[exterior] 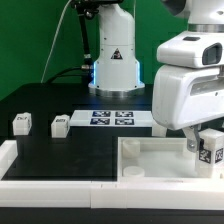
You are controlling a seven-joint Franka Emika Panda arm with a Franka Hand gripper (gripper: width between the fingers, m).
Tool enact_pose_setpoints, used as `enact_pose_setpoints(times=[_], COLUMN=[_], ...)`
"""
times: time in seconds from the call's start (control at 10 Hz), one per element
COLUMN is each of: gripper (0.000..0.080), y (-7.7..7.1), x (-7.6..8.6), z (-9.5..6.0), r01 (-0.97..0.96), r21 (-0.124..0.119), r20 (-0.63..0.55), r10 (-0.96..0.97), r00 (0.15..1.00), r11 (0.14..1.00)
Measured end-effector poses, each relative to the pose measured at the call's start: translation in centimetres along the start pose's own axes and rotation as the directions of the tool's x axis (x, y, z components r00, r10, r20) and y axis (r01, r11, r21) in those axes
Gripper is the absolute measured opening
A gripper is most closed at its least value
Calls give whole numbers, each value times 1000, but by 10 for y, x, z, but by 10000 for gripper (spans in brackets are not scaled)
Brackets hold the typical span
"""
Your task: Assemble one leg
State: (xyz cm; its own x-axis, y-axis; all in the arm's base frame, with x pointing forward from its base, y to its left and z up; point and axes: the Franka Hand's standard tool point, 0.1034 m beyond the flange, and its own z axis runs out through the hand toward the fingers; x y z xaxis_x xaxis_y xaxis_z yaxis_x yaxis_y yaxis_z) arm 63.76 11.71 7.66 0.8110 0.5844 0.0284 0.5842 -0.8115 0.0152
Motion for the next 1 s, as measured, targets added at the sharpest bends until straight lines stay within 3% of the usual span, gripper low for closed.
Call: enact_pose_setpoints(times=[0.1,0.2,0.5,0.7,1.0], gripper=[390,291,291,291,292], y=[0,0,1,4,0], x=[0,0,0,-2,-3], z=[0,0,0,0,1], r01=[0,-5,-116,-474,-760], r21=[0,0,1,8,2], r20=[0,0,-1,0,18], r10=[0,5,116,474,760], r00=[1000,1000,993,880,650], r11=[1000,1000,993,880,650])
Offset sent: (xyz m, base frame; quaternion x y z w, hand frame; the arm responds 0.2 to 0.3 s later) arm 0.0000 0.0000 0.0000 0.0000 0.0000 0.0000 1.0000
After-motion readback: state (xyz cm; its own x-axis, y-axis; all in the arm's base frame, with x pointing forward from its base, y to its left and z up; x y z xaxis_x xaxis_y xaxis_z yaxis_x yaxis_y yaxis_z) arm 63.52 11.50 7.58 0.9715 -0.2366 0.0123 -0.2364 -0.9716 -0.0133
